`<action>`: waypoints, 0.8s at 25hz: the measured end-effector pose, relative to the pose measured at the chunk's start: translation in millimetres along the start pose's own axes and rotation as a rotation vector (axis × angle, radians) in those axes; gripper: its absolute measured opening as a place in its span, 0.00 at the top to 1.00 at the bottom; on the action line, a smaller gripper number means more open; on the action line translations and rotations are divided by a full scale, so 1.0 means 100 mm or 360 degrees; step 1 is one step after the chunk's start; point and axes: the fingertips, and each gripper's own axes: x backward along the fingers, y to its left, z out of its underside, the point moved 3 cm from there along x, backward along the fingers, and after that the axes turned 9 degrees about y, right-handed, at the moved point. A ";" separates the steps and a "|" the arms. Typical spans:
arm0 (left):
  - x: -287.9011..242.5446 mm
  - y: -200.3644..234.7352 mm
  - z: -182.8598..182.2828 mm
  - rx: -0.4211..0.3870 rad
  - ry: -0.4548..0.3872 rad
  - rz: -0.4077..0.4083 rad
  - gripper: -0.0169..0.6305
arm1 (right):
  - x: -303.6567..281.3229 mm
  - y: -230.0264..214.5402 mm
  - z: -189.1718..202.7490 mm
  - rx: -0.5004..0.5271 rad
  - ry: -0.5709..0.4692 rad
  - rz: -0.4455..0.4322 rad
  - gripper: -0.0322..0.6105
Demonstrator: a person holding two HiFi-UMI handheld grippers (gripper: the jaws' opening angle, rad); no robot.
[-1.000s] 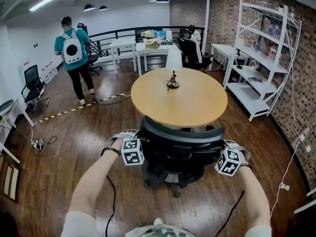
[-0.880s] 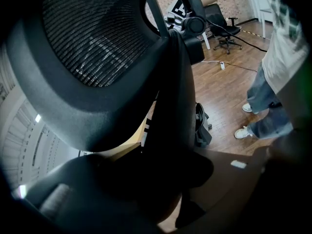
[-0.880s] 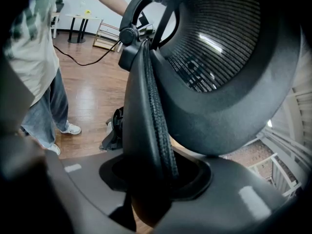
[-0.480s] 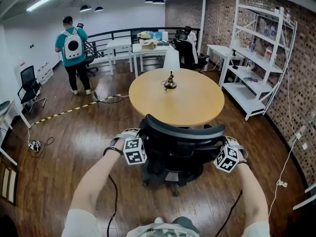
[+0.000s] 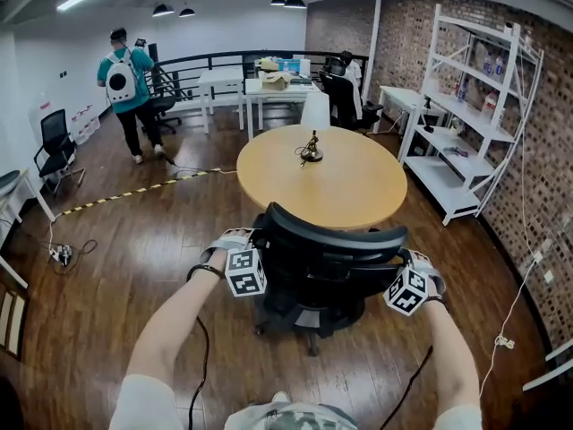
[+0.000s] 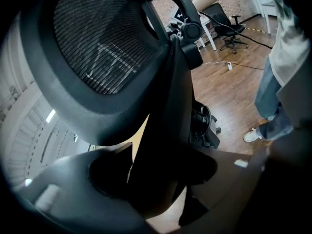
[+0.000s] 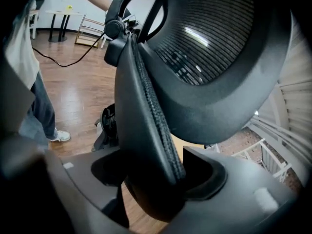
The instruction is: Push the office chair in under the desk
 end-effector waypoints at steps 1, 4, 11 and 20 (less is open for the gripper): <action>0.03 0.02 0.01 0.0014 0.0001 -0.0017 0.54 | 0.02 -0.01 0.00 -0.0015 -0.0013 0.0022 0.47; 0.14 0.08 0.04 0.0048 0.0021 -0.0066 0.54 | 0.13 -0.07 -0.03 -0.0044 -0.0061 0.0123 0.43; 0.29 0.10 0.05 0.0200 0.0039 -0.0182 0.54 | 0.36 -0.10 0.02 -0.0108 -0.0159 0.0307 0.43; 0.78 -0.04 -0.18 0.0504 -0.0104 -0.0301 0.54 | 0.86 0.25 0.04 -0.0315 -0.0304 0.0390 0.43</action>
